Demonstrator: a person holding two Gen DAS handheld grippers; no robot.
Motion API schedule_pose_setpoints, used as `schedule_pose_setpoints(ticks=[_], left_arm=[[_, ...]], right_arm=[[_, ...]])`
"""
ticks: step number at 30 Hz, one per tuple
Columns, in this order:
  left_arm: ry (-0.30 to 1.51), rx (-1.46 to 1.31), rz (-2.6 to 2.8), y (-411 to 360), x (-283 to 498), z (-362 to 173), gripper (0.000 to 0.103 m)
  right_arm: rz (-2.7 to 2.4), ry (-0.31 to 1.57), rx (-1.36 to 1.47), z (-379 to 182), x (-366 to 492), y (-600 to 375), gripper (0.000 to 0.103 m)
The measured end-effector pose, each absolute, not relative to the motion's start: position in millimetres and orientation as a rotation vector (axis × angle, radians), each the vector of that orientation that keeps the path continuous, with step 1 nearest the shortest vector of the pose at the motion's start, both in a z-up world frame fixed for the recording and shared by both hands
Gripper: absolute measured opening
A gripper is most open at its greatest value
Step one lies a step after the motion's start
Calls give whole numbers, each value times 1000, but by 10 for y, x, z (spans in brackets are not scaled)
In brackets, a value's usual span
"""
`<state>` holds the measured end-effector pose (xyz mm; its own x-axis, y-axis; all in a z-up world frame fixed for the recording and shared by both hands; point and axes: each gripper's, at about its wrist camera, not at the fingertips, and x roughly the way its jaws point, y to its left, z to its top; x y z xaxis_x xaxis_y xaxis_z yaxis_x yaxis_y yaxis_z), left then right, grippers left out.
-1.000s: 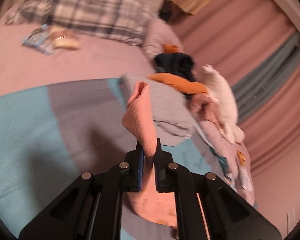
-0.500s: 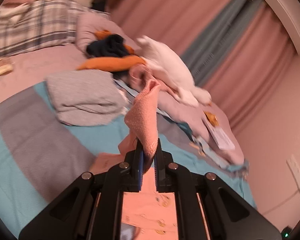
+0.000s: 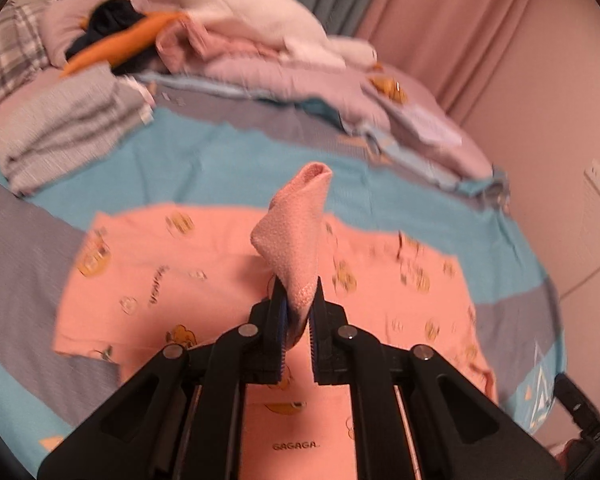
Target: Fold small clothes
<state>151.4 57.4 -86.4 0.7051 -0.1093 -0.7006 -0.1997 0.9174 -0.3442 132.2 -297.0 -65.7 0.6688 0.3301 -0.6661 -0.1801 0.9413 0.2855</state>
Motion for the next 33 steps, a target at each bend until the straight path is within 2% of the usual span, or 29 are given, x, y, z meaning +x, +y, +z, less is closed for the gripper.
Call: schedule_pose_setpoints(ticks=[5,8,9,10,14,18,21,33], left_arm=[[882,-413,33,477,1600,-1181,10],[922,-455,-1,480,1609,-1279,28],[935,-487,-28,499,1616,-1313,38],[941,-511,-48,499,1620,-1310,42],[918,-520,-80,485,1564,-1237,44],[909,-556,-103,538,1493,-1220,54],[931,-577,-70,618,1427,-1242,53],[808,-590,190,1236,758,-838,52]], right_arm=[[296,801,200,-693,1324,-2957,93],[294,808,196,-709,1327,-2947,93],[295,810,197,-712,1328,-2944,93],[296,811,197,-715,1332,-2945,93],[295,815,195,-722,1337,-2942,93],[301,818,195,-730,1343,-2933,93],[308,825,194,-733,1358,-2915,93],[482,875,168,-651,1597,-2375,92]])
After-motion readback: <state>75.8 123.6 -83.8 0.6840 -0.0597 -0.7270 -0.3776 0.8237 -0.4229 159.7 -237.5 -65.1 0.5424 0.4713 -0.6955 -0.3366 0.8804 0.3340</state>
